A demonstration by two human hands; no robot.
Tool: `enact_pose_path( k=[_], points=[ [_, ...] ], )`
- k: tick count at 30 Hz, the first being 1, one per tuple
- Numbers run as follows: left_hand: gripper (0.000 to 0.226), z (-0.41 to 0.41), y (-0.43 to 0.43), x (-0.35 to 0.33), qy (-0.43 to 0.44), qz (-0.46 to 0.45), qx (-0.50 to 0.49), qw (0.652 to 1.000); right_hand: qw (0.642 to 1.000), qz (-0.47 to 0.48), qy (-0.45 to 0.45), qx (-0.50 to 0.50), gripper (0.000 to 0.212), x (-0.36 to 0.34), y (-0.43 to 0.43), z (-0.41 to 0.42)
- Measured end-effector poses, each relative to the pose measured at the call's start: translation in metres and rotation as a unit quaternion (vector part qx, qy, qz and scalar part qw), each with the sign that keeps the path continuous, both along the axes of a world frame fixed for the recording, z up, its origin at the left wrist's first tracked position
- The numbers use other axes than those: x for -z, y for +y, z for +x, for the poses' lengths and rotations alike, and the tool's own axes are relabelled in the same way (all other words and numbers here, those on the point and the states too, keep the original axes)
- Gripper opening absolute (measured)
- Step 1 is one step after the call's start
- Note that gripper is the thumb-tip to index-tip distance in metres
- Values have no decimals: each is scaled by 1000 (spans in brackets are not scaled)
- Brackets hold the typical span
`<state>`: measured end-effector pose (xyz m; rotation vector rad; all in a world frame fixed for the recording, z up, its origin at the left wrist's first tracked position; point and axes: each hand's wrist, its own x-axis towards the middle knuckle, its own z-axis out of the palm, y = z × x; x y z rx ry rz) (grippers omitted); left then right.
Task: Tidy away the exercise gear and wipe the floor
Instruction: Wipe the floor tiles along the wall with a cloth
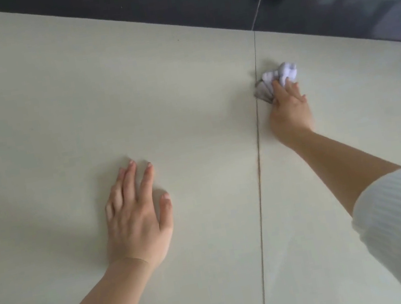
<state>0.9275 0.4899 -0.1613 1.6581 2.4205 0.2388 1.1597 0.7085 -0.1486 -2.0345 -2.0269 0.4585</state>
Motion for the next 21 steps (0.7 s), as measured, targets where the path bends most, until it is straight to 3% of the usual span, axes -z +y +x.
enact_pose_path(
  k=[4, 7, 13, 17, 21],
  points=[
    [63, -1, 1, 3, -10, 13, 21, 1000, 983, 23, 38, -177, 55, 6, -85, -57],
    [61, -5, -1, 4, -36, 27, 39, 998, 972, 5, 33, -234, 51, 3, -143, -69],
    [68, -51, -30, -4, -128, -10, 240, 962, 970, -28, 31, -241, 51, -5, -254, -91],
    [75, -115, -96, 2, -62, -11, 190, 980, 972, -27, 37, -229, 56, -4, -346, -110],
    [79, -146, -137, 3, -27, -60, 215, 974, 970, -56, 23, -236, 76, -16, -424, -131]
  ],
)
